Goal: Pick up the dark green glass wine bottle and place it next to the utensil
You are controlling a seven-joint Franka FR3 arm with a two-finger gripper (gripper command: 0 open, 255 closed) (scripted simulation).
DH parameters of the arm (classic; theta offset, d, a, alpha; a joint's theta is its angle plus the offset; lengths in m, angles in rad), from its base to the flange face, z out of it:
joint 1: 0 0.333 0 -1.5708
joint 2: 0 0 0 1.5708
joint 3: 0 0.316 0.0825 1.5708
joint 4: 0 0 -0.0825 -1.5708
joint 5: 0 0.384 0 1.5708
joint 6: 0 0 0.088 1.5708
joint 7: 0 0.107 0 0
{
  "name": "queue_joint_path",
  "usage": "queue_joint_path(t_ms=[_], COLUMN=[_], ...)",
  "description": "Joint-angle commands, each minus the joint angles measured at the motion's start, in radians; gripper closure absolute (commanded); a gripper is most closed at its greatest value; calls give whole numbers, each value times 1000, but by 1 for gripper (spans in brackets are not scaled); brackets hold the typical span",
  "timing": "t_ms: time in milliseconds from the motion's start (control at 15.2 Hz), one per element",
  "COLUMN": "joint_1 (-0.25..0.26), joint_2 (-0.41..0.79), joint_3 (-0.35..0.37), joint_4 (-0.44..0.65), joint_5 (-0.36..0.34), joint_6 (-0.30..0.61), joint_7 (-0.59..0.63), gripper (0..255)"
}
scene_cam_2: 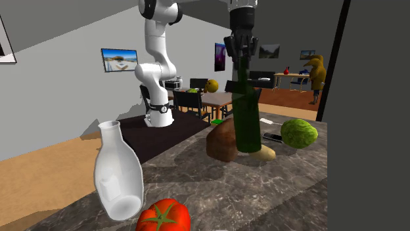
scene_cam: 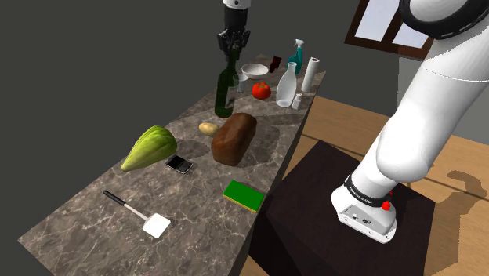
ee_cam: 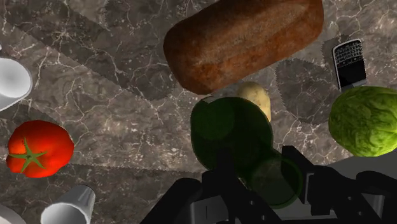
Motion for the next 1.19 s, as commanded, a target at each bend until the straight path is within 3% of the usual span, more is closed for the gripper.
queue_joint_path(t_ms=[0,594,1122], joint_1=[26,136,234], joint_2=[-22,-55,-18], joint_3=[21,117,205], joint_4=[-23,-65,-19], joint_5=[-5,-23,-46], joint_6=[3,17,9], joint_7=[50,259,449], gripper=[255,255,255])
